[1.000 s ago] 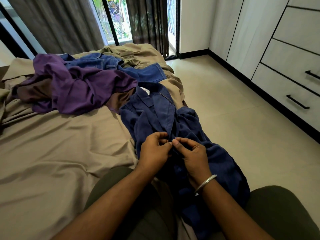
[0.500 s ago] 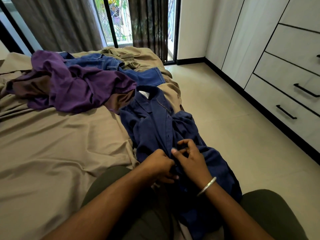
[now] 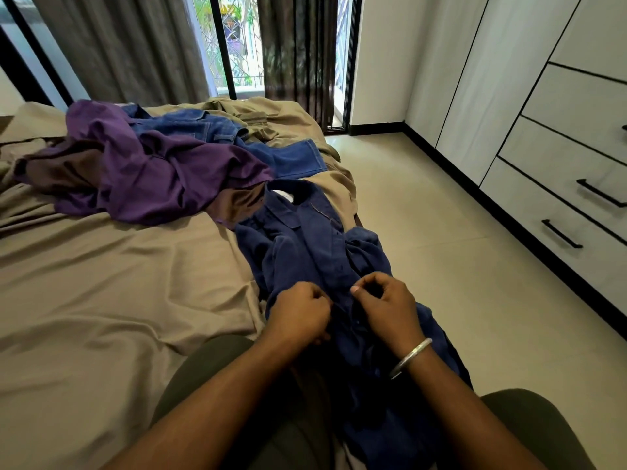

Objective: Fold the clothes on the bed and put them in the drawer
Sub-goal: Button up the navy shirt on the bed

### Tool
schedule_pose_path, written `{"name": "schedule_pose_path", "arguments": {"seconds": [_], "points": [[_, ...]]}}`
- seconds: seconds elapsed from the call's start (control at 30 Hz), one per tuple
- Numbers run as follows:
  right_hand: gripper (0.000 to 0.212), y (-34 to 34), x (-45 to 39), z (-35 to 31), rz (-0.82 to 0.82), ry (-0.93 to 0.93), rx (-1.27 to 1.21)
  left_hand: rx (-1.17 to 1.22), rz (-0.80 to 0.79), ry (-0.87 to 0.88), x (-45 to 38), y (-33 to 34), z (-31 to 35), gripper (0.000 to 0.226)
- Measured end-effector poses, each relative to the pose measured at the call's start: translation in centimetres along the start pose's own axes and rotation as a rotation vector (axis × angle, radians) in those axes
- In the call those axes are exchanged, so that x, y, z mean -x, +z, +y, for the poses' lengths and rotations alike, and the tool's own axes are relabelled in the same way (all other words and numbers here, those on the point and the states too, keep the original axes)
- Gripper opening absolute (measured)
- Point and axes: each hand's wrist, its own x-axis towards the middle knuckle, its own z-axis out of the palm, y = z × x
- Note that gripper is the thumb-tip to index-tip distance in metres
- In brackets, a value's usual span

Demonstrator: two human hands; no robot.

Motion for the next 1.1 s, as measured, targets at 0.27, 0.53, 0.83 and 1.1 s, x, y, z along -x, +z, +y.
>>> {"name": "schedule_pose_path", "arguments": {"seconds": [0.27, 0.53, 0.83, 1.1], "points": [[0.009, -1.3, -0.1, -0.2, 0.194, -0.031, 0.001, -0.075, 0.218, 0.008, -3.1, -1.2, 0.7, 0.052], [0.028, -0.2, -0.6, -0.8, 0.228, -0.017, -0.003, 0.136, 0.243, -0.083, -3.5, -1.9, 0.2, 0.026], [0.022, 0.1, -2.5, -2.5, 0.288, -0.057, -0.030, 0.802, 0.179, -0.124, -2.5, -2.9, -0.2, 0.019], [0.037, 1.8, -1.6, -4.4, 0.116, -0.318, 0.120, 0.781, 0.284, 0.107, -2.2, -2.7, 0.3, 0.031]]}}
